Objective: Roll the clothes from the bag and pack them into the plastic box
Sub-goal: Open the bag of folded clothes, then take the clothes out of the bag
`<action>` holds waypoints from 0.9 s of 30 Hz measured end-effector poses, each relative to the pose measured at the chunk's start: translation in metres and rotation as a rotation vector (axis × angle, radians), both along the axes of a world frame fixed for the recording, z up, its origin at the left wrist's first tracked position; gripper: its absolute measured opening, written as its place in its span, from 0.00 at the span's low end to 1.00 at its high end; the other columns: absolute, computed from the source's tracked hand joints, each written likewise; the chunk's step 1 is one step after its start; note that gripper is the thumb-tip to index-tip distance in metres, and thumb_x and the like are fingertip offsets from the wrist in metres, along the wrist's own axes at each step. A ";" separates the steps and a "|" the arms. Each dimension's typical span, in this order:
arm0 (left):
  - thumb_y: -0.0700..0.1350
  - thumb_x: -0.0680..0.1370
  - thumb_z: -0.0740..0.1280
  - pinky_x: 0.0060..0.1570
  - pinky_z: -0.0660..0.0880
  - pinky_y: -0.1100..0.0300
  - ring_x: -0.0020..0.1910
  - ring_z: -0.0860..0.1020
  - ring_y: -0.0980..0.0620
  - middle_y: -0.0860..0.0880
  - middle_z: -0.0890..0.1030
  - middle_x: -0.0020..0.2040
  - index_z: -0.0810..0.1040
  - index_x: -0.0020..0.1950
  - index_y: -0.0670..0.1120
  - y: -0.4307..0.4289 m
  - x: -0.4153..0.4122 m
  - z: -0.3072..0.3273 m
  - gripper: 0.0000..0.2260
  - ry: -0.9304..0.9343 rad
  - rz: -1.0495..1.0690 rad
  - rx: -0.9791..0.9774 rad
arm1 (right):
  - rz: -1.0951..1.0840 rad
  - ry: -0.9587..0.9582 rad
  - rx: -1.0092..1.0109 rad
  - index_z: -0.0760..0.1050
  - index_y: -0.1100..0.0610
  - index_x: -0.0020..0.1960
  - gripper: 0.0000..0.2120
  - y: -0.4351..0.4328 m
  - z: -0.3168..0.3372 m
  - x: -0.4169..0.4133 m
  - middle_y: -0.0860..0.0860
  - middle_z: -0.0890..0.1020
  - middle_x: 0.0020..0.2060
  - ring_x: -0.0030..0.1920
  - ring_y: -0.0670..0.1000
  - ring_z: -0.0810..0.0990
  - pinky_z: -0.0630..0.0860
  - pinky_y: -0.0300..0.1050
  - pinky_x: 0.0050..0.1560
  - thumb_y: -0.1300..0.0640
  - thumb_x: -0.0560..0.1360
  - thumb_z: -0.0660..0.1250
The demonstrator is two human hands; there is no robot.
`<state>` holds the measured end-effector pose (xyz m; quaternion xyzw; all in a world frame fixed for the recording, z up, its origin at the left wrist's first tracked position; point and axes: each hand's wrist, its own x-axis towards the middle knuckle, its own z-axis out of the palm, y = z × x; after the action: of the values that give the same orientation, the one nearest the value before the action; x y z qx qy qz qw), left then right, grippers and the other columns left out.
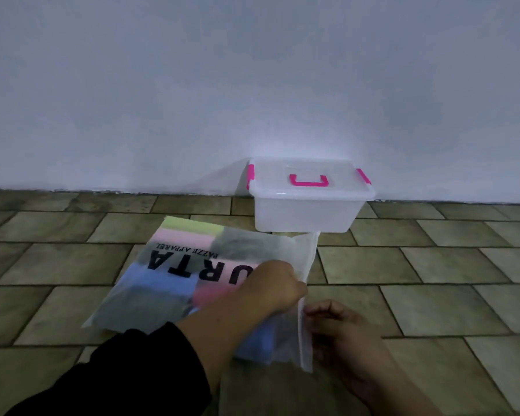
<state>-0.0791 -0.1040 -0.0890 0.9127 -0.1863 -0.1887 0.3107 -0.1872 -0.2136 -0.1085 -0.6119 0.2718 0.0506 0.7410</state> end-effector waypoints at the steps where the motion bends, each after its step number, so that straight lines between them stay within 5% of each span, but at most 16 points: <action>1: 0.49 0.73 0.65 0.32 0.67 0.61 0.43 0.77 0.46 0.43 0.80 0.45 0.74 0.40 0.46 0.001 0.001 0.001 0.08 0.011 0.017 -0.018 | 0.006 -0.010 -0.073 0.77 0.60 0.41 0.07 0.006 0.000 0.002 0.59 0.81 0.33 0.31 0.55 0.78 0.72 0.43 0.29 0.70 0.70 0.67; 5: 0.53 0.72 0.67 0.33 0.67 0.60 0.39 0.75 0.52 0.51 0.76 0.39 0.70 0.38 0.51 0.004 0.001 -0.001 0.09 -0.048 0.046 -0.014 | 0.013 -0.043 -0.282 0.75 0.55 0.36 0.11 0.020 -0.002 0.009 0.56 0.83 0.32 0.31 0.54 0.79 0.74 0.46 0.31 0.69 0.66 0.71; 8: 0.56 0.70 0.70 0.33 0.66 0.62 0.42 0.75 0.54 0.51 0.78 0.46 0.71 0.50 0.53 0.002 -0.001 -0.001 0.14 -0.033 0.029 -0.078 | 0.007 -0.059 -0.303 0.76 0.59 0.41 0.09 0.023 -0.002 0.011 0.55 0.85 0.33 0.31 0.52 0.82 0.75 0.42 0.28 0.69 0.66 0.72; 12: 0.44 0.72 0.71 0.38 0.71 0.61 0.47 0.78 0.49 0.48 0.79 0.48 0.66 0.66 0.53 0.004 0.006 0.002 0.25 -0.035 -0.019 -0.071 | -0.049 -0.020 -0.334 0.73 0.59 0.41 0.10 0.016 -0.002 0.007 0.54 0.82 0.28 0.27 0.52 0.78 0.74 0.46 0.28 0.68 0.67 0.72; 16: 0.40 0.72 0.68 0.31 0.67 0.66 0.42 0.74 0.55 0.52 0.76 0.50 0.66 0.67 0.58 0.031 0.016 0.014 0.26 -0.150 -0.025 -0.046 | 0.061 0.104 -0.768 0.71 0.50 0.41 0.12 0.003 -0.006 -0.004 0.50 0.80 0.30 0.32 0.49 0.79 0.73 0.43 0.33 0.60 0.65 0.72; 19: 0.46 0.73 0.66 0.33 0.66 0.66 0.42 0.72 0.57 0.54 0.78 0.54 0.66 0.66 0.62 0.060 0.023 0.019 0.24 -0.288 -0.041 0.067 | 0.132 0.019 -0.910 0.71 0.48 0.41 0.12 0.003 -0.007 -0.006 0.46 0.79 0.36 0.36 0.46 0.78 0.74 0.42 0.37 0.55 0.65 0.73; 24: 0.46 0.73 0.68 0.57 0.73 0.52 0.62 0.70 0.50 0.48 0.65 0.69 0.54 0.73 0.66 0.085 0.020 0.008 0.35 -0.524 -0.172 0.378 | 0.260 -0.424 -1.181 0.78 0.44 0.54 0.17 0.015 0.001 0.001 0.36 0.75 0.52 0.53 0.38 0.73 0.64 0.27 0.55 0.58 0.67 0.69; 27: 0.52 0.75 0.64 0.70 0.55 0.35 0.75 0.56 0.43 0.51 0.54 0.78 0.59 0.72 0.64 0.078 0.019 0.000 0.27 -0.612 -0.249 0.425 | 0.454 -0.426 -1.181 0.80 0.45 0.53 0.13 0.024 -0.001 0.005 0.41 0.81 0.52 0.53 0.41 0.76 0.63 0.22 0.54 0.55 0.70 0.66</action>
<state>-0.0603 -0.0256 -0.0891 0.9412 -0.3367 0.0214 0.0198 -0.1823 -0.1891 -0.1096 -0.9536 -0.0339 -0.0741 0.2897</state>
